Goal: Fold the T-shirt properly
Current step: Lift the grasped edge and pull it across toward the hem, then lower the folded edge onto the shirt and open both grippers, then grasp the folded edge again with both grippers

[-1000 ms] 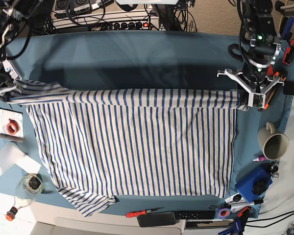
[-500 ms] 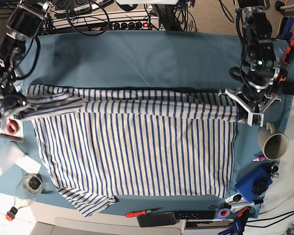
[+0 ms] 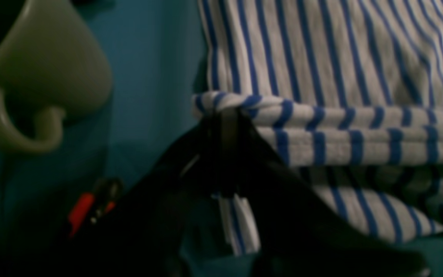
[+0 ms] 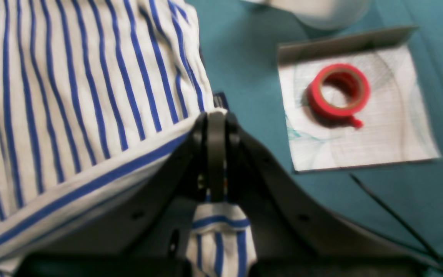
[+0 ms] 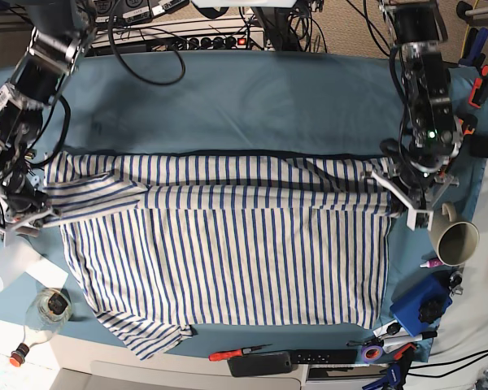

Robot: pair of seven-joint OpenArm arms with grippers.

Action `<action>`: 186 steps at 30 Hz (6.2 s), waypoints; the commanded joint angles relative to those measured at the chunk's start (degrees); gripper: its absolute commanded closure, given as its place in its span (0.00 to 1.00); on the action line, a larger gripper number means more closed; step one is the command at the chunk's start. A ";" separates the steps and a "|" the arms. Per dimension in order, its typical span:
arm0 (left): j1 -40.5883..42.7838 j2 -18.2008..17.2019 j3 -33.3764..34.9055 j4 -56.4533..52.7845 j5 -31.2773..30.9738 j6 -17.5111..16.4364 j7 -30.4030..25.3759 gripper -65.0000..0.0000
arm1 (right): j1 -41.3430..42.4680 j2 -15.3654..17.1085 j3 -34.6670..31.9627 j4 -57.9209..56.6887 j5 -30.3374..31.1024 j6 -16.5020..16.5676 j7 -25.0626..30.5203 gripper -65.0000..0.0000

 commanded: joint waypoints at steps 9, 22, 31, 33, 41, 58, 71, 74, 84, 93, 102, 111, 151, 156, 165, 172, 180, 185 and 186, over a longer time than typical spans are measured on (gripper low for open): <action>-5.35 -0.24 -0.17 -1.05 0.13 0.28 -1.53 1.00 | 7.93 1.42 -4.02 -4.15 -2.82 0.83 1.97 1.00; -5.68 3.39 -0.17 -1.03 0.52 -6.16 -6.45 1.00 | 7.76 1.42 -6.21 -4.15 -4.07 0.59 2.64 1.00; -5.97 3.30 -0.17 -1.79 5.27 0.46 -6.56 1.00 | 8.09 1.42 -6.23 -4.46 -8.63 -3.23 5.81 1.00; -6.84 3.30 -0.17 -4.28 5.29 0.28 -7.43 1.00 | 8.76 1.44 -6.49 -5.51 -9.07 -3.23 5.77 1.00; -11.89 3.30 -0.17 -15.85 5.31 0.26 -8.11 1.00 | 13.20 1.44 -6.47 -12.57 -9.66 -3.08 6.40 1.00; -12.63 3.13 -0.17 -15.87 8.76 -1.27 -8.98 1.00 | 15.96 1.46 -6.47 -17.00 -10.49 -3.04 10.88 1.00; -12.63 3.15 -0.17 -15.87 9.14 -1.27 -8.94 0.76 | 16.20 1.66 -6.47 -16.94 -11.52 4.11 10.14 0.75; -12.63 3.15 -0.17 -15.87 9.14 -1.29 -8.92 0.76 | 16.20 2.54 -6.47 -16.94 -11.52 4.09 11.61 0.75; -12.68 3.15 -0.17 -15.08 9.14 -1.31 -8.96 0.65 | 16.35 7.13 -6.40 -10.10 -10.93 3.80 12.07 0.75; -16.50 3.15 -0.17 -14.23 9.11 -1.27 -3.28 0.39 | 16.33 7.32 -6.40 -8.26 -2.01 3.98 4.48 0.66; -20.57 1.73 -0.22 -13.22 -2.49 -2.73 21.90 0.39 | 16.31 7.28 -6.43 -8.26 7.85 3.85 -10.80 0.60; -19.19 0.31 -0.31 -13.29 4.94 -0.79 23.04 0.39 | 15.93 7.30 -6.40 -8.28 1.84 3.48 -11.37 0.60; -13.92 0.31 -0.33 -16.50 -7.02 -1.29 20.04 0.74 | 1.68 5.68 4.28 -8.96 7.08 5.99 -8.13 0.60; -13.90 0.28 -0.33 -16.50 -7.02 -1.29 20.17 0.74 | 1.68 2.99 4.24 -10.23 -1.55 5.27 -3.78 0.60; -13.90 0.31 -0.33 -16.50 -6.99 -1.33 20.22 0.74 | 2.08 2.78 4.15 -10.21 -1.20 7.56 -5.75 0.60; -13.90 0.31 -0.33 -16.50 -6.80 -4.20 20.26 0.74 | 2.29 4.94 4.15 -10.21 -1.46 3.56 -3.56 0.60; -13.90 0.31 -0.33 -16.50 -6.82 -4.33 20.70 0.74 | 2.19 3.96 4.15 -10.67 -0.83 3.41 -1.42 0.60; -13.90 0.31 -0.33 -16.50 -6.82 -4.33 20.70 0.74 | 2.19 1.97 4.13 -15.28 -0.85 3.48 0.20 0.60; -13.90 0.31 -0.33 -16.50 -6.82 -4.33 20.70 0.74 | 2.21 1.75 4.13 -16.50 -0.83 3.82 0.35 0.60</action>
